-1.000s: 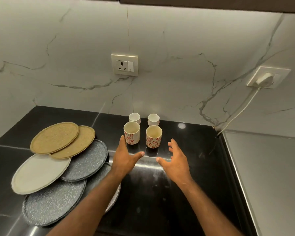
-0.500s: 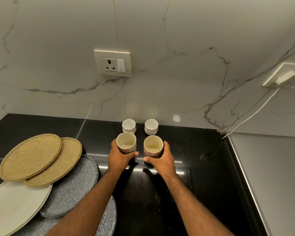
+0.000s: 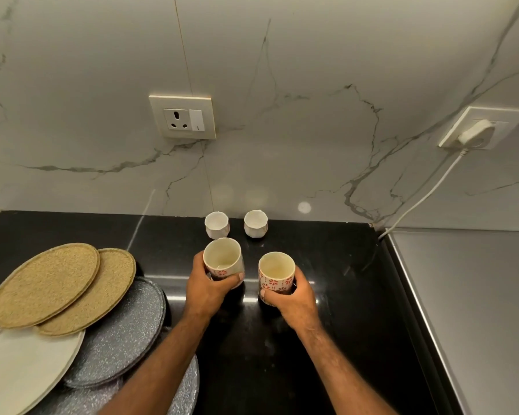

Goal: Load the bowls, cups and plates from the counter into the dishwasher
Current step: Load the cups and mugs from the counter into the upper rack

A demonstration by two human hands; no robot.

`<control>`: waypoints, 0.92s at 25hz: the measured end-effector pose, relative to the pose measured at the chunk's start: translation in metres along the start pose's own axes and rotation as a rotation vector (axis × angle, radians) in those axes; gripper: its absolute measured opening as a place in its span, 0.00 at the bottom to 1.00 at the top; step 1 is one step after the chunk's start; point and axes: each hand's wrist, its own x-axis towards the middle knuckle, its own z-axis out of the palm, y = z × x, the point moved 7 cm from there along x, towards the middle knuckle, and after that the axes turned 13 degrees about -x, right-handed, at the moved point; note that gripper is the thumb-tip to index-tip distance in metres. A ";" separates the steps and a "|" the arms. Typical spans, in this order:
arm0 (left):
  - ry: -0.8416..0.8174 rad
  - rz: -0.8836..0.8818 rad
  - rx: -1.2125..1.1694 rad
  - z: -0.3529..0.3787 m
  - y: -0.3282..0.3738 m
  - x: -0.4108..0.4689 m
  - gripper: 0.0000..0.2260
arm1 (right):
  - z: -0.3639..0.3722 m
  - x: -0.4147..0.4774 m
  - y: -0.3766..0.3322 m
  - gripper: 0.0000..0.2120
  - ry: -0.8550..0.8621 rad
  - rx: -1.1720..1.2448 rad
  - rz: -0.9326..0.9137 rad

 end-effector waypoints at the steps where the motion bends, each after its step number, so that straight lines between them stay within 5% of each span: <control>1: -0.015 0.014 -0.018 0.004 0.003 -0.010 0.38 | -0.011 -0.009 0.004 0.37 0.011 0.003 -0.010; 15: -0.095 0.295 -0.130 0.071 0.050 -0.285 0.42 | -0.191 -0.221 0.081 0.41 -0.011 0.103 -0.331; 23: -0.208 0.232 -0.094 0.159 0.013 -0.472 0.41 | -0.304 -0.354 0.199 0.41 0.029 0.134 -0.259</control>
